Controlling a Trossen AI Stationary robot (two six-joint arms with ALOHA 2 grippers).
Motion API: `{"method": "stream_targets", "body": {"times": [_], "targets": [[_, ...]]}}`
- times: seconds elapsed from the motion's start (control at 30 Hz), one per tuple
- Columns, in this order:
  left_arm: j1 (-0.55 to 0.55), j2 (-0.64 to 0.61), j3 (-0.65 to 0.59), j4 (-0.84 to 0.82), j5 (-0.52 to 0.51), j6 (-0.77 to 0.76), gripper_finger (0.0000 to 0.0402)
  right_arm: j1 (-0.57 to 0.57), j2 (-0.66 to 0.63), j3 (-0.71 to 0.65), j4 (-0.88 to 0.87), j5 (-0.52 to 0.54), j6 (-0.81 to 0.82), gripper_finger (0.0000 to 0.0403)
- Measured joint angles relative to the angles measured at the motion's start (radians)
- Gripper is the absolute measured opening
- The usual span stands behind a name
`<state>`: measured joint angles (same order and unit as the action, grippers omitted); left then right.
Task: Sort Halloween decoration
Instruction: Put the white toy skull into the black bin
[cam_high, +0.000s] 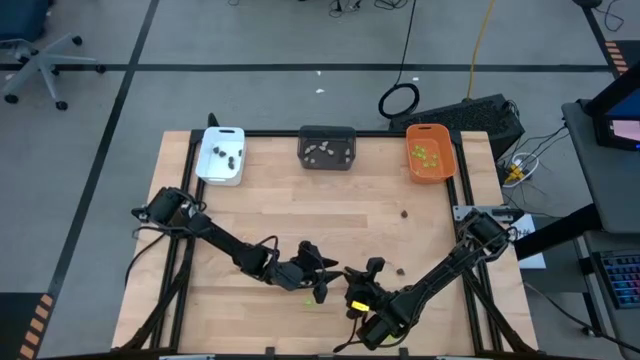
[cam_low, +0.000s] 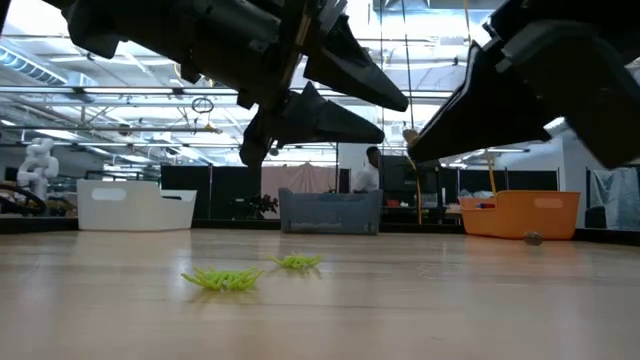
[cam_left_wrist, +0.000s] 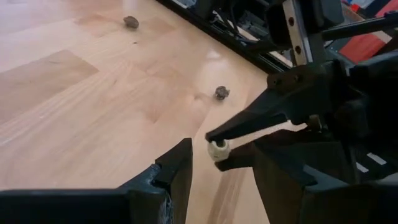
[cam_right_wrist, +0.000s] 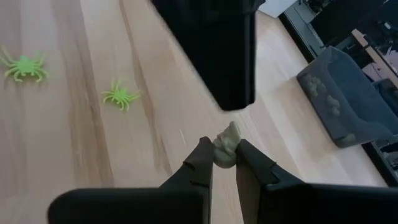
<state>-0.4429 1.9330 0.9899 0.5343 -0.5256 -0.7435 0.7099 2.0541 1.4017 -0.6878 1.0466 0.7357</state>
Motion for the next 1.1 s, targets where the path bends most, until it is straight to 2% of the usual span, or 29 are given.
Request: {"method": "stream_targets", "body": {"times": [0.3, 0.7, 0.87, 1.1], "targets": [[-0.009, 0.059, -0.001, 0.041, -0.006, 0.052, 0.0162, -0.009, 0.0, 0.0, 0.041, -0.003, -0.033, 0.002], [-0.009, 0.061, 0.001, 0.088, -0.005, 0.096, 0.0162, -0.009, 0.0, 0.0, 0.074, -0.009, -0.071, 0.002], [-0.008, 0.061, 0.001, 0.09, 0.028, 0.104, 0.0161, -0.008, 0.0, 0.0, 0.095, -0.015, -0.093, 0.002], [-0.009, 0.061, 0.001, 0.098, 0.042, 0.123, 0.0119, -0.008, 0.0, 0.0, 0.105, -0.015, -0.105, 0.002]]}}
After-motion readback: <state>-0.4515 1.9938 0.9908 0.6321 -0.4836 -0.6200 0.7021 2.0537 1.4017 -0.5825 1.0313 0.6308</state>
